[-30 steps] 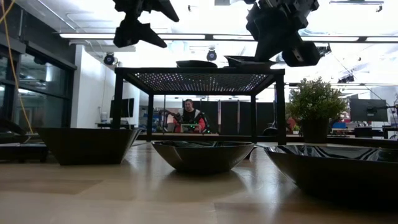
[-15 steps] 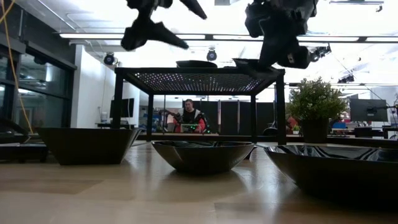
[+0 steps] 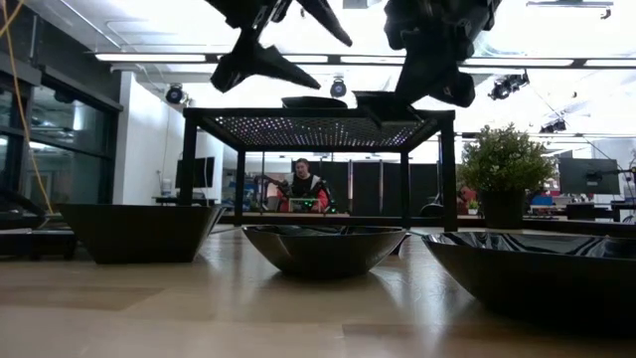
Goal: Pick & Place Mini shaped plates
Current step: Put the black square plate on the shelf
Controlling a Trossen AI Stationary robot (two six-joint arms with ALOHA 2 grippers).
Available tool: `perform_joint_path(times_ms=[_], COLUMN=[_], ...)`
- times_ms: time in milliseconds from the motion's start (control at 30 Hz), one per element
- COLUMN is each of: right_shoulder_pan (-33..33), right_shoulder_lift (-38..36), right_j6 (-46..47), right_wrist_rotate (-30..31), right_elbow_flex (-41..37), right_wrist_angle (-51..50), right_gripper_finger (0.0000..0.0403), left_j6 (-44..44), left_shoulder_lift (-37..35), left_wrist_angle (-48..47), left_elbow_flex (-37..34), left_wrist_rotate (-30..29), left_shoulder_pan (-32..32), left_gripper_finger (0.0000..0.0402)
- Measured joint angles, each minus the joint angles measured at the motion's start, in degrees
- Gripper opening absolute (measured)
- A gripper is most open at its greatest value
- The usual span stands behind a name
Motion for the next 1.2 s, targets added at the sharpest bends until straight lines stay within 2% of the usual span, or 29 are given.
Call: perform_joint_path(times_ms=[233, 400, 633, 900, 1200], right_shoulder_pan=[0.4, -0.1, -1.5, -2.8, -2.4], right_shoulder_lift=[-2.0, -5.3, -8.2, -9.1, -9.1], right_j6=[-0.5, -2.0, -4.4, -6.8, -9.9], right_wrist_rotate=[-0.7, 2.1, 3.8, 2.7, -0.4], right_elbow_flex=[0.0, 0.0, 0.0, 0.0, 0.0], right_wrist_angle=[0.6, 1.4, 4.8, 9.1, 12.5], right_gripper_finger=[0.0003, 0.0006, 0.0002, 0.0005, 0.0006], left_j6=[4.7, 9.0, 14.9, 19.8, 25.7], left_shoulder_lift=[0.0, 0.0, 0.0, 0.0, 1.8], left_wrist_angle=[-7.4, -12.1, -9.7, -8.8, -0.8], left_elbow_flex=[5.3, 9.0, 9.6, 9.5, 9.5], left_wrist_rotate=[-2.5, -5.6, -10.0, -9.9, -7.9], left_shoulder_pan=[0.0, 0.0, 0.0, 0.0, 1.3], left_gripper_finger=[0.0252, 0.0252, 0.0252, 0.0252, 0.0252])
